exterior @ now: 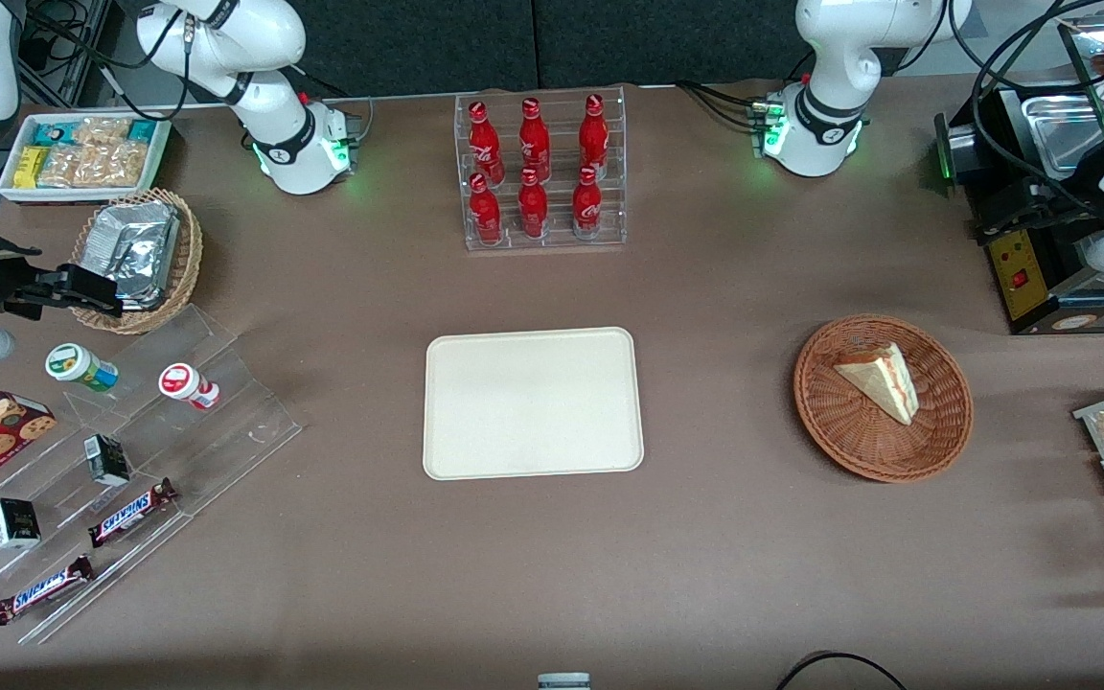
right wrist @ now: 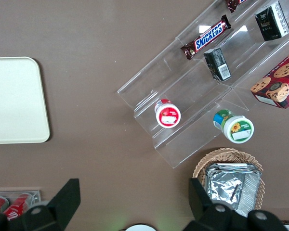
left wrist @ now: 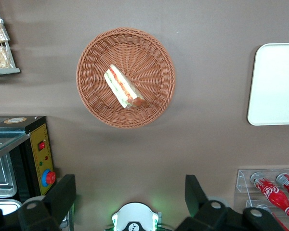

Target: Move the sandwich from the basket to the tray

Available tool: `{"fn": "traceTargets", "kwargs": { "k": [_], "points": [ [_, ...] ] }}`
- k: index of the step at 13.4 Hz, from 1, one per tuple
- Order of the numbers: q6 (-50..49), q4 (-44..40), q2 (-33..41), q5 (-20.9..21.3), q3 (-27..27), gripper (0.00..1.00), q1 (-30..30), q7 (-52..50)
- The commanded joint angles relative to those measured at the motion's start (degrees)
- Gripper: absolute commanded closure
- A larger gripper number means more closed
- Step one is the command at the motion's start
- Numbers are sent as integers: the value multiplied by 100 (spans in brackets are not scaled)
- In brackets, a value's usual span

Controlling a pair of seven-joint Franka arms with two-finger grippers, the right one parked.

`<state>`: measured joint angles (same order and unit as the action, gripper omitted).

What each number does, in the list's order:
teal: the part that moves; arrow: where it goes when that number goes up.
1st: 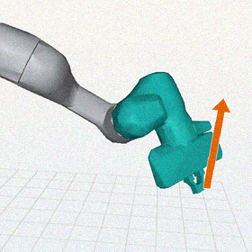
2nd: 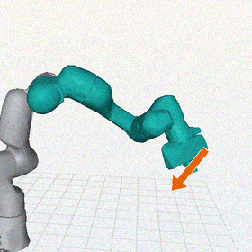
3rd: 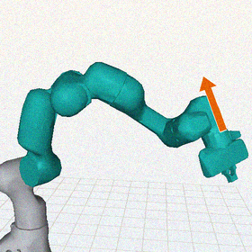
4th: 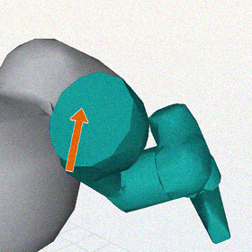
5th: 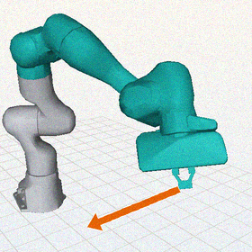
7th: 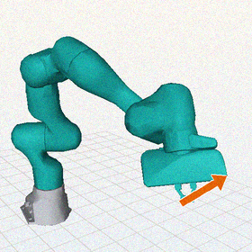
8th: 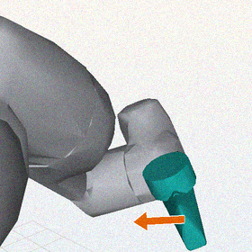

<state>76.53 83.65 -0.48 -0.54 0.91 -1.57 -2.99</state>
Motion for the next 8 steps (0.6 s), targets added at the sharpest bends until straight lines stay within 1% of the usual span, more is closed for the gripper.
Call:
{"fn": "traceTargets", "kwargs": {
  "k": [1,3,5,8],
  "points": [
    [-156,-156,-40,142,199,0,88,27],
    [-86,-156,-92,142,207,0,105,9],
    [81,-95,-337,369,199,0,122,-35],
    [572,-7,-768,388,199,0,131,-868]
  ]
}}
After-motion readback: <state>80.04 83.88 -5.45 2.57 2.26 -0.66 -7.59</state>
